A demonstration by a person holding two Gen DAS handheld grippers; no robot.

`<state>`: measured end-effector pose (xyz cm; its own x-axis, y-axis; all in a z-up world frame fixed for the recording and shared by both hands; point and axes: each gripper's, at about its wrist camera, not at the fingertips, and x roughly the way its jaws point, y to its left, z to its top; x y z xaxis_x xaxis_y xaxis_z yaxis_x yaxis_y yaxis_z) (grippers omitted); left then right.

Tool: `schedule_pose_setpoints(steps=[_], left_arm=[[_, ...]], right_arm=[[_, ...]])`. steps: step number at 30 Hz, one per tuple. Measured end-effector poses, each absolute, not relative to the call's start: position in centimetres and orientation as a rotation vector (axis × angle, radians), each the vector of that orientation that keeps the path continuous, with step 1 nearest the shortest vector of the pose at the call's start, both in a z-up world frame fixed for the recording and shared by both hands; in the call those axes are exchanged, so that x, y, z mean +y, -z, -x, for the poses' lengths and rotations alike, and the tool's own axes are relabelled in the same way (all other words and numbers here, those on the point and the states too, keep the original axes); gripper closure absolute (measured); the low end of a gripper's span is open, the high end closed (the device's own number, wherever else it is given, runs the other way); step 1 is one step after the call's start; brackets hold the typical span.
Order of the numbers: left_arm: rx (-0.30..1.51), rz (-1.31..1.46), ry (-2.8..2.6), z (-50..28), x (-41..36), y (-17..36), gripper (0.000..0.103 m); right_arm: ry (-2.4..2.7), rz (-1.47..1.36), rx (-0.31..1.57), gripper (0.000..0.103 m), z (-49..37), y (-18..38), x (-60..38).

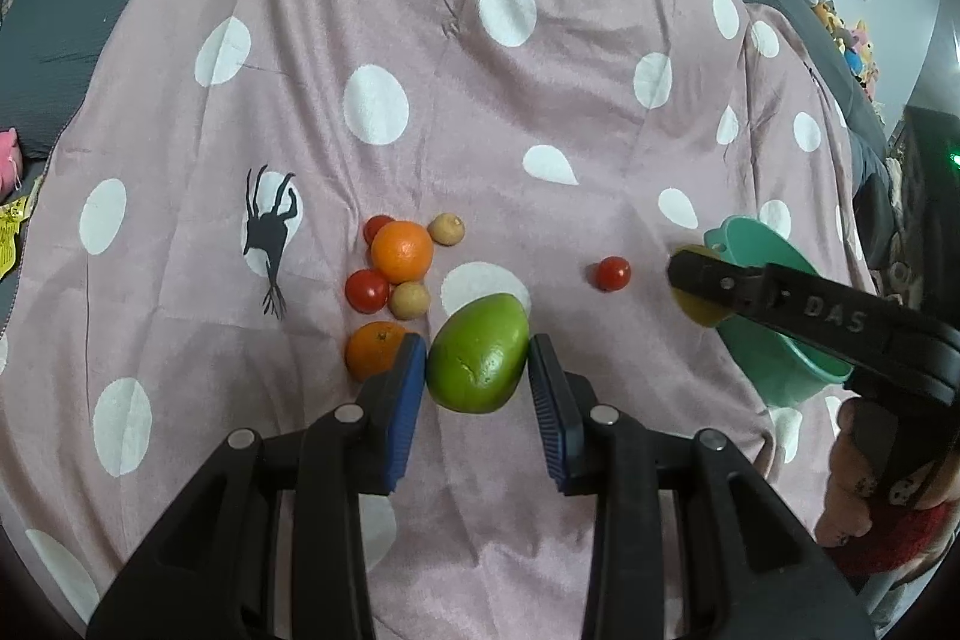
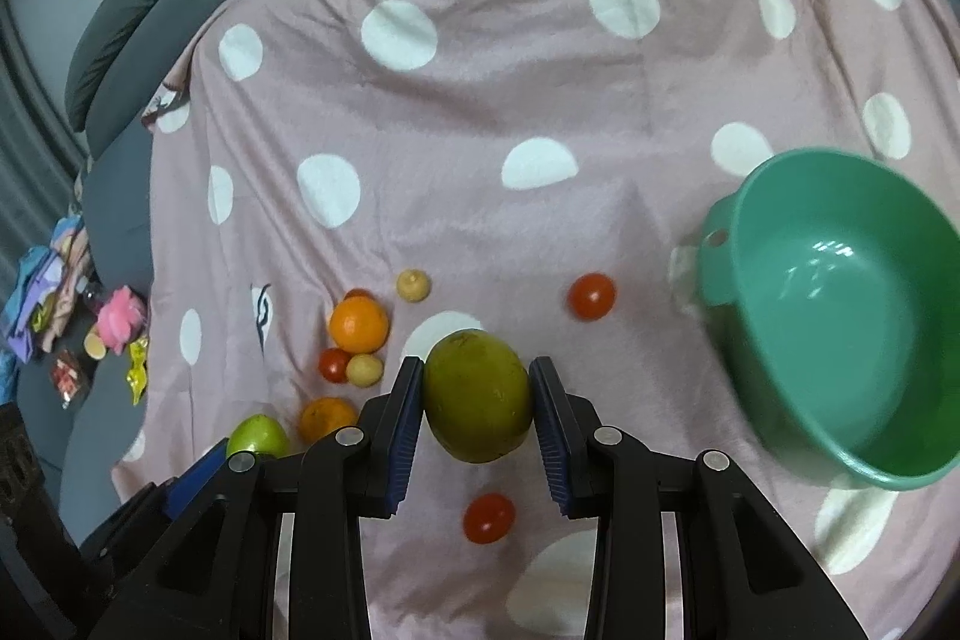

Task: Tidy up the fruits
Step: 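Carry the green mango in the left gripper and the lemon in the right gripper over the green bowl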

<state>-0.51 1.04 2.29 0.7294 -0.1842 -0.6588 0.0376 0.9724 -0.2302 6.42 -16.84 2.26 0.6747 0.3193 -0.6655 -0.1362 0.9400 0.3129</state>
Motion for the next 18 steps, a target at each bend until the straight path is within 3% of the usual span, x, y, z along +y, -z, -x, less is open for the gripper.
schedule_pose_setpoints(steps=[18], left_arm=[[0.667,0.092,0.23,-0.8,-9.7,-5.8,0.068]], right_arm=[[-0.107,-0.352,0.592,0.065,-2.9,-6.3,-26.1]])
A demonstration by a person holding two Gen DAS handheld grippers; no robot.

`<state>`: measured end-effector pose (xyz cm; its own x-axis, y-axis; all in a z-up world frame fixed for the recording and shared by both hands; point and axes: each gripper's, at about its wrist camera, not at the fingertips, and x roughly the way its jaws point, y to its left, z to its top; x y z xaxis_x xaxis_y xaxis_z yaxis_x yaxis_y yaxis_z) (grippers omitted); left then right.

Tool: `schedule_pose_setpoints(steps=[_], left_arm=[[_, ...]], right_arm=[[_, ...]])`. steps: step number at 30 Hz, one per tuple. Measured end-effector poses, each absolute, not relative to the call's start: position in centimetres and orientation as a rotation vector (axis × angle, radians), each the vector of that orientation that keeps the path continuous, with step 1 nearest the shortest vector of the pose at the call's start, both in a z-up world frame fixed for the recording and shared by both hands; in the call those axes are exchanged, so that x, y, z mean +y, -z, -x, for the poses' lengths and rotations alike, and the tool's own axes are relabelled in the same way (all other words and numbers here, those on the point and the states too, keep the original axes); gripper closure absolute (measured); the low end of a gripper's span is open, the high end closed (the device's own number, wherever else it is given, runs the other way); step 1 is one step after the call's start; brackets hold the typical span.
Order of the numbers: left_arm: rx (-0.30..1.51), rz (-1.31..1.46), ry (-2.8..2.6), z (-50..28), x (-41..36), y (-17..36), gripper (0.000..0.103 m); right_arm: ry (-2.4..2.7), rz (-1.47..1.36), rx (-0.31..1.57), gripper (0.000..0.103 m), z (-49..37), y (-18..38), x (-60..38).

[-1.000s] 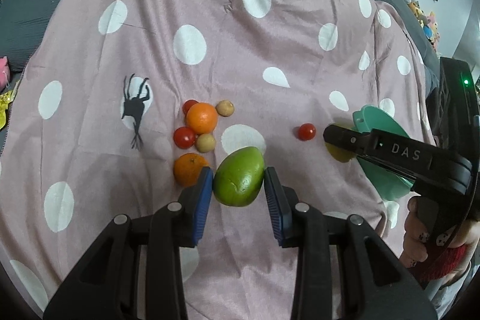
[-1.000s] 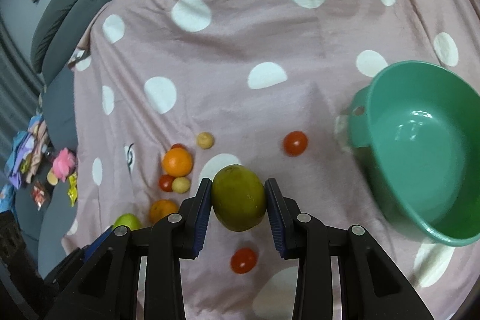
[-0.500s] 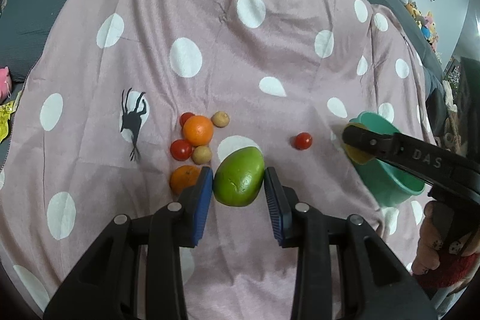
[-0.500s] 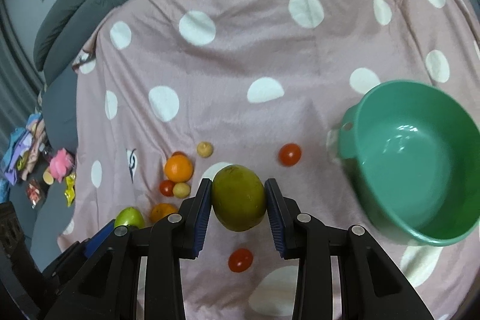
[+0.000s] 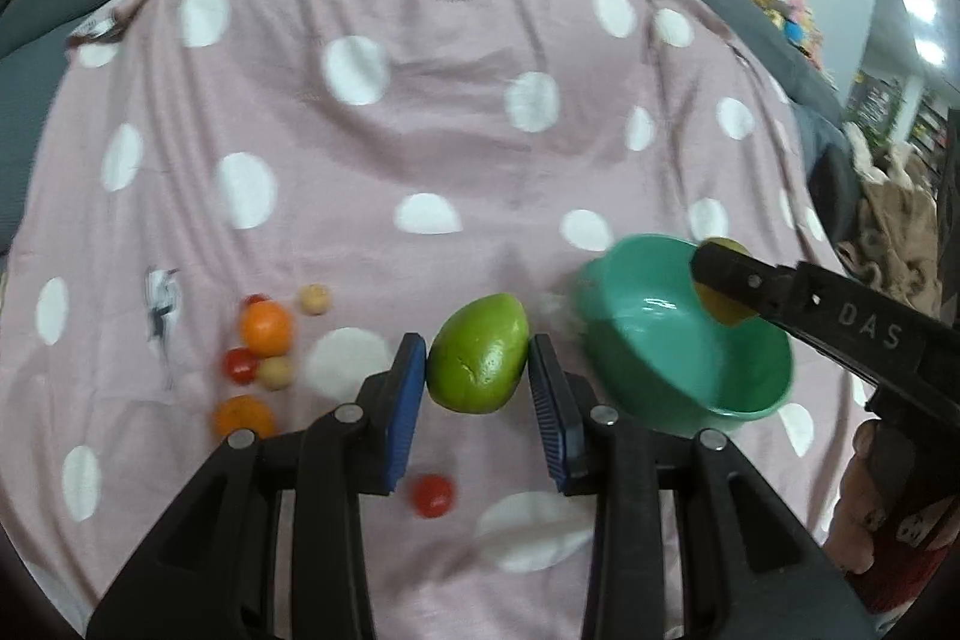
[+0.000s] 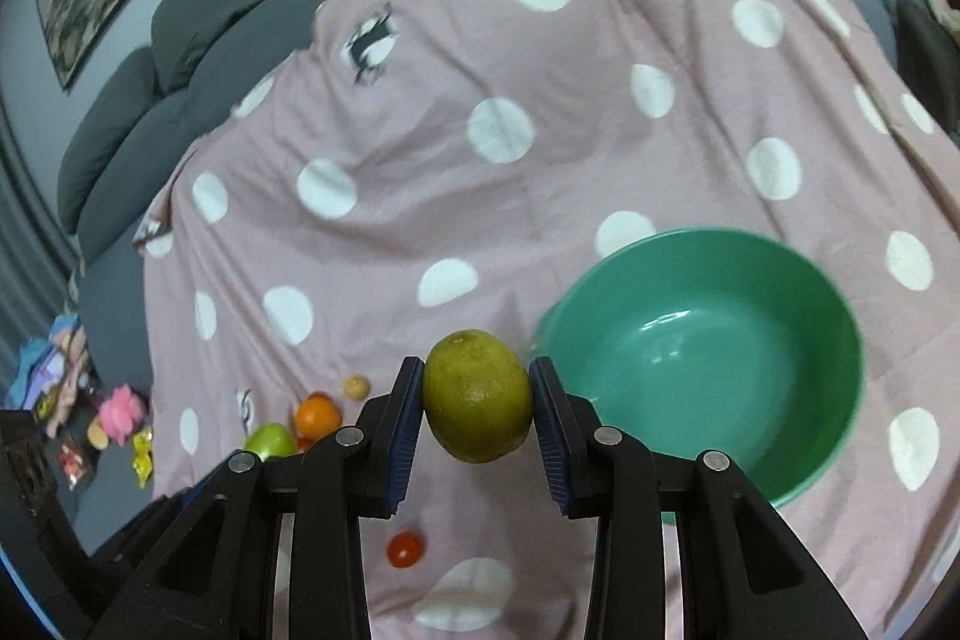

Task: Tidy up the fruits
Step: 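Carry the green mango in the left gripper and the lemon in the right gripper over the green bowl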

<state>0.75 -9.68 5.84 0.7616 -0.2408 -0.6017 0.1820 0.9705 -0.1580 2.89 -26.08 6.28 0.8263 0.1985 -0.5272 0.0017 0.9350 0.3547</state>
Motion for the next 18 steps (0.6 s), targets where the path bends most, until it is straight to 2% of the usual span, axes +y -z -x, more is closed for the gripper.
schedule_pose_setpoints(steps=[7,18], left_arm=[[0.692,0.024,0.294,-2.1,-14.4,-4.8,0.068],[0.737,0.014,0.369,-4.3,-18.3,-3.6,0.068]], right_arm=[[-0.013,-0.399,0.574,0.065,-2.6,-6.0,-29.4],[0.102,-0.458,0.644,0.065,-3.5,-3.8,-33.3]])
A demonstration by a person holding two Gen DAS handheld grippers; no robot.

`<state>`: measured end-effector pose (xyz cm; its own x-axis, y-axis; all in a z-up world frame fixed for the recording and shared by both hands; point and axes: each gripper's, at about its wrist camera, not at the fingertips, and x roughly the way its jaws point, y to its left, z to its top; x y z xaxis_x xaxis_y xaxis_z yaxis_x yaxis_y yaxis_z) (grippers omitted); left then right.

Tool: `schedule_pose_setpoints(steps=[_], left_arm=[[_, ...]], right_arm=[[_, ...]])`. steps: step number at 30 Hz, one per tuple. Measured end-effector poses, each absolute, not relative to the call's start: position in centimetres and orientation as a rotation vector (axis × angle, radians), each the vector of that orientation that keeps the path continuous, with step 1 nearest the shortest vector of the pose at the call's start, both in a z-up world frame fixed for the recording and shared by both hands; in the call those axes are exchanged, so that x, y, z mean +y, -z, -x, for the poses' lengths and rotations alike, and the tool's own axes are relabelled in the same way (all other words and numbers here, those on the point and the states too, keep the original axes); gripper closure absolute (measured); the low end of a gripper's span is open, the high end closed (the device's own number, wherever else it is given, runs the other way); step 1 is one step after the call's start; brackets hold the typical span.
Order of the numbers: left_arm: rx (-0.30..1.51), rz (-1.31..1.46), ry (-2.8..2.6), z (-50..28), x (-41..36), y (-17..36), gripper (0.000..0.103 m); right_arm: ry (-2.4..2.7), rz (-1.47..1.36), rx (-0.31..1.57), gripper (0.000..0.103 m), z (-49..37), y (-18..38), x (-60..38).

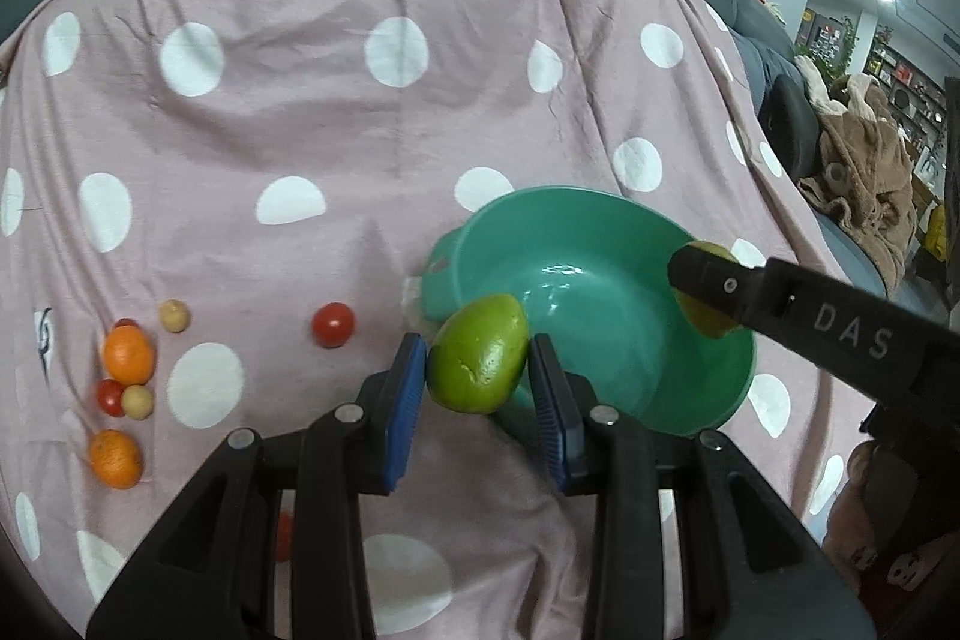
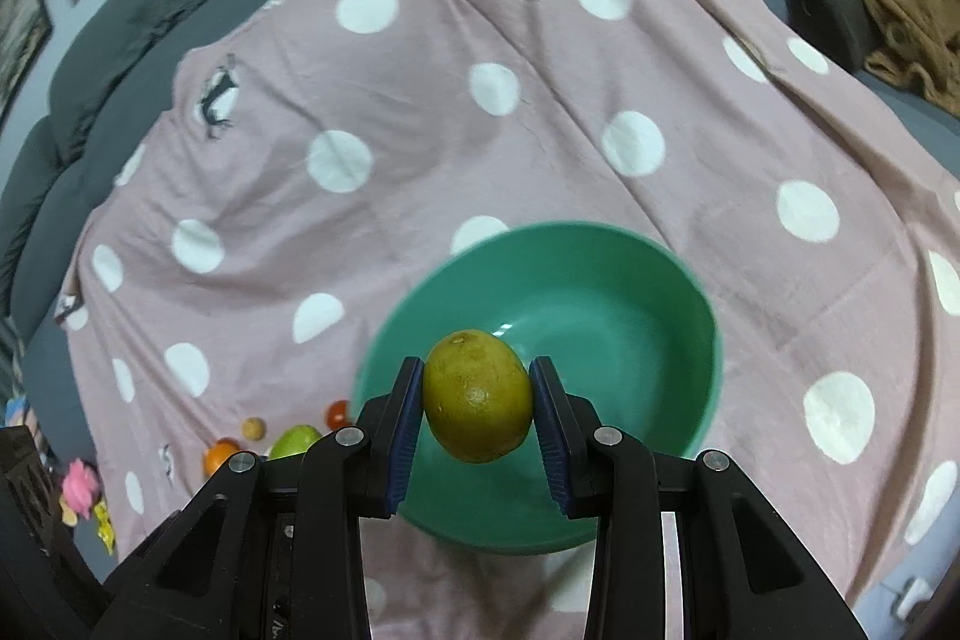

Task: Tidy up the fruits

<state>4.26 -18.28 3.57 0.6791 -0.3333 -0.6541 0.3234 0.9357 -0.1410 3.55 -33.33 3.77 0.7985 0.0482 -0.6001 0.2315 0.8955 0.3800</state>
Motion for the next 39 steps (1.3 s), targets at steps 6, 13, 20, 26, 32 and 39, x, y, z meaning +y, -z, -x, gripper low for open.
schedule_pose_setpoints(steps=[6,13,20,26,32,39], left_arm=[[0.759,0.008,0.399,-4.9,-19.8,-2.8,0.068],[0.766,0.006,0.411,-5.4,-20.8,-2.5,0.071],[0.758,0.0,0.423,-5.7,-21.7,-2.6,0.076],[0.75,0.0,0.42,-5.7,-21.6,-2.9,0.074],[0.717,0.035,0.389,-4.6,-18.8,-4.3,0.04],[0.715,0.042,0.256,-2.4,-11.3,-4.4,0.029]], right_arm=[[0.13,-0.486,0.675,0.065,-3.8,-2.7,-34.7],[0.159,-0.497,0.702,0.065,-4.0,-1.8,-35.5],[0.178,-0.491,0.719,0.065,-4.3,-1.4,-35.8],[0.194,-0.496,0.725,0.065,-4.4,-1.2,-36.0],[0.19,-0.455,0.7,0.04,-4.3,-2.0,-35.3],[0.007,-0.342,0.615,0.036,-3.4,-4.6,-30.9]])
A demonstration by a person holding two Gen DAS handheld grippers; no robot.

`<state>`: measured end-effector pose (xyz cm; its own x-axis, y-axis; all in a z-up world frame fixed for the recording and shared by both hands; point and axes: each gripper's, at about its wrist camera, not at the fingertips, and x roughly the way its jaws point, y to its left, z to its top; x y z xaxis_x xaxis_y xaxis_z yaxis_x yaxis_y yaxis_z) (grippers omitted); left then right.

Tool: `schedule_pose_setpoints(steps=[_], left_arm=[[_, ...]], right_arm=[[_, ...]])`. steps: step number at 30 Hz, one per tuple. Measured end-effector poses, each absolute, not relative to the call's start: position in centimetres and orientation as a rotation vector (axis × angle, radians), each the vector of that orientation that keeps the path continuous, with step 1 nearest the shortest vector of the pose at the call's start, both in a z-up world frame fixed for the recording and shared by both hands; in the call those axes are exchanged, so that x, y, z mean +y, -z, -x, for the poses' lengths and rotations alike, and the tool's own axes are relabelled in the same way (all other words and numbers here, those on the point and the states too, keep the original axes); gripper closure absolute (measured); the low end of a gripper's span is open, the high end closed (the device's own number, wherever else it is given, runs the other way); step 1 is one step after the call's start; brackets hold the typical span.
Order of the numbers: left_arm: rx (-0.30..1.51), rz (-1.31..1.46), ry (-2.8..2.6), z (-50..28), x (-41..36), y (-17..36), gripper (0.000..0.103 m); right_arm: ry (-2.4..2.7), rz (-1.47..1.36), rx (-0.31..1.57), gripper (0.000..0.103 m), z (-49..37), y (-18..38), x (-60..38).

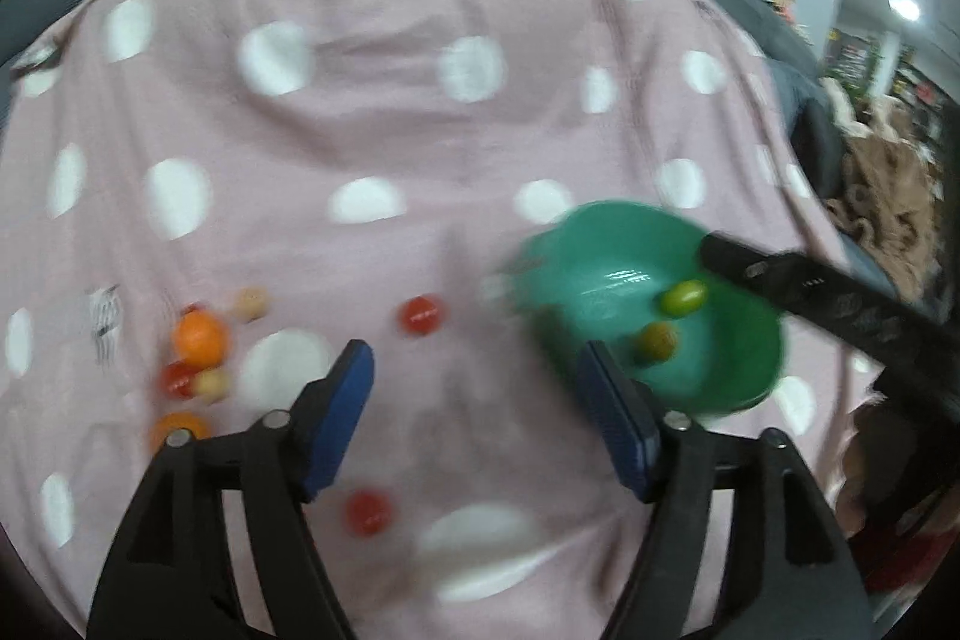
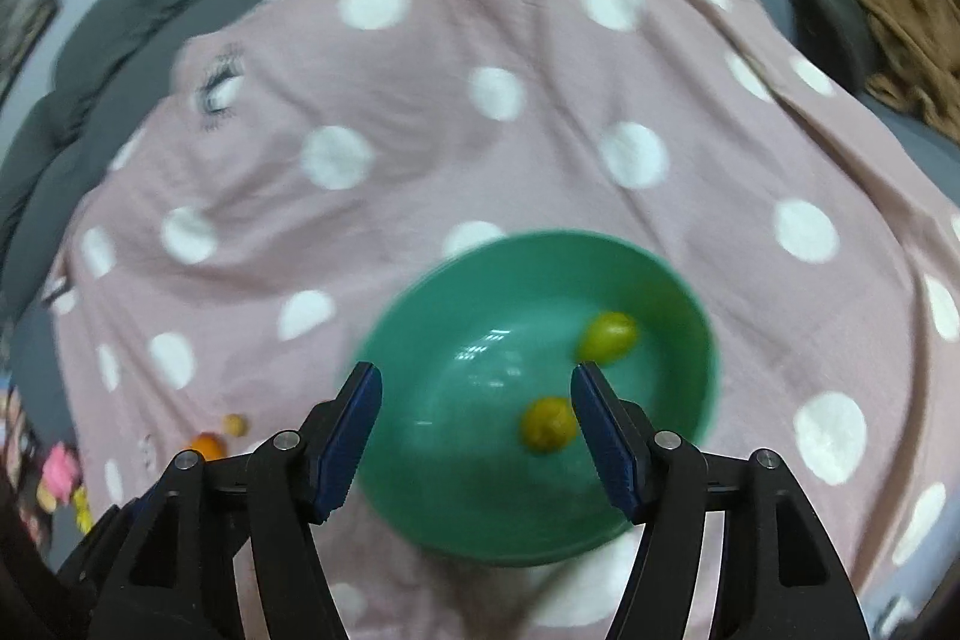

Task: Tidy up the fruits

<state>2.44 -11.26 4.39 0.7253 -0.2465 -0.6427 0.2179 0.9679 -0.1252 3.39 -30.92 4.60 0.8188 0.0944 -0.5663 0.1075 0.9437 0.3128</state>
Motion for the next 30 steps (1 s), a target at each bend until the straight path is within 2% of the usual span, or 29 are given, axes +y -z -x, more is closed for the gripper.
schedule_pose_setpoints(steps=[4,8,16,19,24,30], left_arm=[[0.77,0.058,0.106,-1.2,-5.3,-2.5,0.028],[0.845,0.093,0.045,-0.4,-1.1,0.8,0.028],[0.88,0.142,0.02,-0.3,0.7,3.7,0.03],[0.861,0.175,0.028,0.3,1.2,3.2,0.031],[0.769,0.204,0.014,1.6,2.3,1.6,0.031],[0.726,0.246,0.007,2.6,3.7,0.6,0.031]], right_arm=[[-0.155,-0.189,0.647,0.036,-3.3,-5.1,-26.0],[-0.279,-0.045,0.711,0.036,-3.4,-3.0,-21.0],[-0.265,0.11,0.888,0.036,-5.3,4.9,-16.1],[-0.192,0.199,0.858,0.036,-5.8,6.4,-15.7],[-0.165,0.199,0.774,0.014,-6.0,7.2,-15.4],[-0.157,0.194,0.765,0.013,-5.9,7.2,-15.7]])
